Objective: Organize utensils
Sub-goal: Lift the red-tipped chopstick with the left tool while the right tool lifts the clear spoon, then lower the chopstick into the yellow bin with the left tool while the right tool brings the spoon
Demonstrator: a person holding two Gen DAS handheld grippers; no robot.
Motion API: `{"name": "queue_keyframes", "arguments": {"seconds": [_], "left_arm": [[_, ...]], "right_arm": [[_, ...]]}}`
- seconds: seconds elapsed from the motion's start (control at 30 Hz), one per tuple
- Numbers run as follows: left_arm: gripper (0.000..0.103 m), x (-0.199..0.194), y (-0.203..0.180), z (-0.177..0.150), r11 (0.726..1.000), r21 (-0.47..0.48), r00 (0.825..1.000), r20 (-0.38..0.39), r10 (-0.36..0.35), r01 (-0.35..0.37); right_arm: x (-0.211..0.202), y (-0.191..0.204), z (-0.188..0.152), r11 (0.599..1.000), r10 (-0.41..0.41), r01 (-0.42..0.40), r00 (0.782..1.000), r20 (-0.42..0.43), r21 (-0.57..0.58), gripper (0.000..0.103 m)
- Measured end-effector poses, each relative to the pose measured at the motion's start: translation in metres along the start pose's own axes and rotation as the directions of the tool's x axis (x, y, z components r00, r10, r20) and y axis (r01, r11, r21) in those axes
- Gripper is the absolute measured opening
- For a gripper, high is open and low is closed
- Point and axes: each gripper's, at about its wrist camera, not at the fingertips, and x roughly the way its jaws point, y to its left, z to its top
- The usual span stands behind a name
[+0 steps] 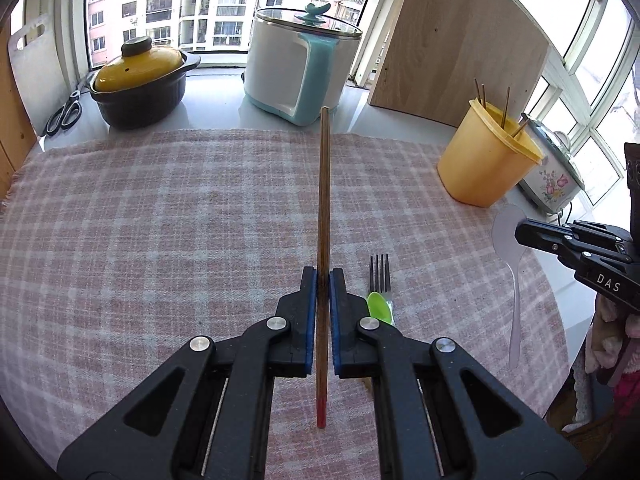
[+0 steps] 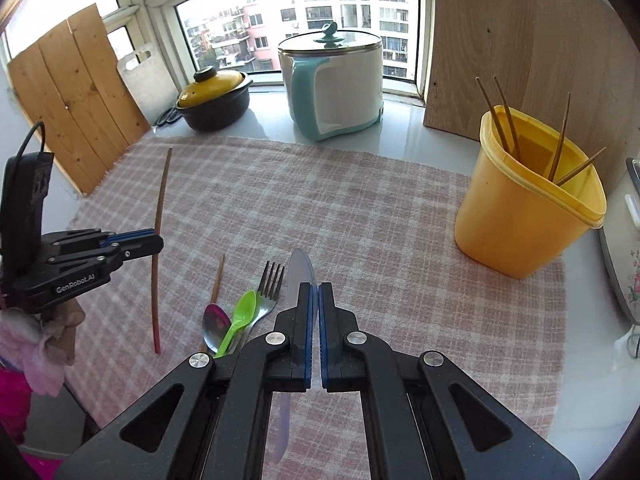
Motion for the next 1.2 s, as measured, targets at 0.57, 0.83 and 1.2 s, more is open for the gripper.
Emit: {"name": "queue_keyframes", "arguments": {"seconds": [0.57, 0.83, 1.2], "left_arm": [[0.004, -0.027, -0.053, 0.047, 0.993, 0.084, 0.991, 0.105, -0.086, 0.077], [0.004, -0.025, -0.084, 0.074, 0.985, 0.116, 0.980, 0.140, -0.145, 0.129], [0.004, -0.016, -0.131, 0.122, 0.970, 0.165, 0.960, 0.188, -0.208, 0.178]], "right_arm": [[-0.061, -0.053, 0.027, 0.992, -0.101, 0.084, 0.978, 0.183, 0.097, 0.001], [-0.082, -0.085, 0.038, 0.980, -0.163, 0.129, 0.957, 0.238, 0.154, 0.001], [-0.104, -0.127, 0.060, 0.963, -0.241, 0.188, 0.922, 0.302, 0.193, 0.001]]}}
